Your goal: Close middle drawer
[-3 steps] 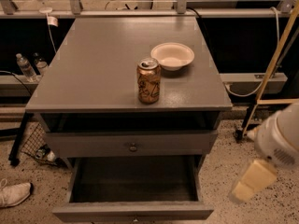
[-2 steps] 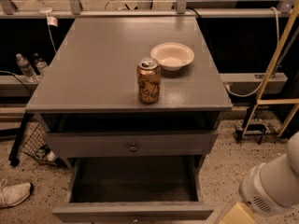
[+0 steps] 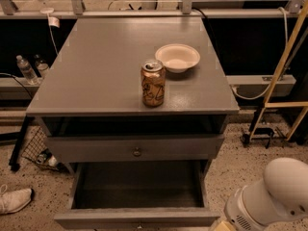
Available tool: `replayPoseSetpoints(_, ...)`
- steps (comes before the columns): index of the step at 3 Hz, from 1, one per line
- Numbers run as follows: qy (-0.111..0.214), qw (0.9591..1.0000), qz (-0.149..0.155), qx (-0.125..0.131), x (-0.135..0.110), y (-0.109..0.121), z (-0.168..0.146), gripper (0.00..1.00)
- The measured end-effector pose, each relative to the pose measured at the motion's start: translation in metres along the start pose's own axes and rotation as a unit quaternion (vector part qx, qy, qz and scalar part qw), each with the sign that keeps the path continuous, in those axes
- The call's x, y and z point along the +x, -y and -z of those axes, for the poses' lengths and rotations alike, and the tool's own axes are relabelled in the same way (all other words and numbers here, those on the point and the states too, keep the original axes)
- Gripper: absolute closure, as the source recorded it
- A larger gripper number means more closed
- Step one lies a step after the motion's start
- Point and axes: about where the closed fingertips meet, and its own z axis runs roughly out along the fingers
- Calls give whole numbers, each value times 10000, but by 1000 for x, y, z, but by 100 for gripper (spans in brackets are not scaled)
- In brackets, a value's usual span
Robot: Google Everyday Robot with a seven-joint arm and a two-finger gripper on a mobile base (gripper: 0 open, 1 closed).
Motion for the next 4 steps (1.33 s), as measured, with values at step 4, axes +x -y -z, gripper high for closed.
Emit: replayPoseSetpoints(4,203,9981,454,372,31,29,-39,0)
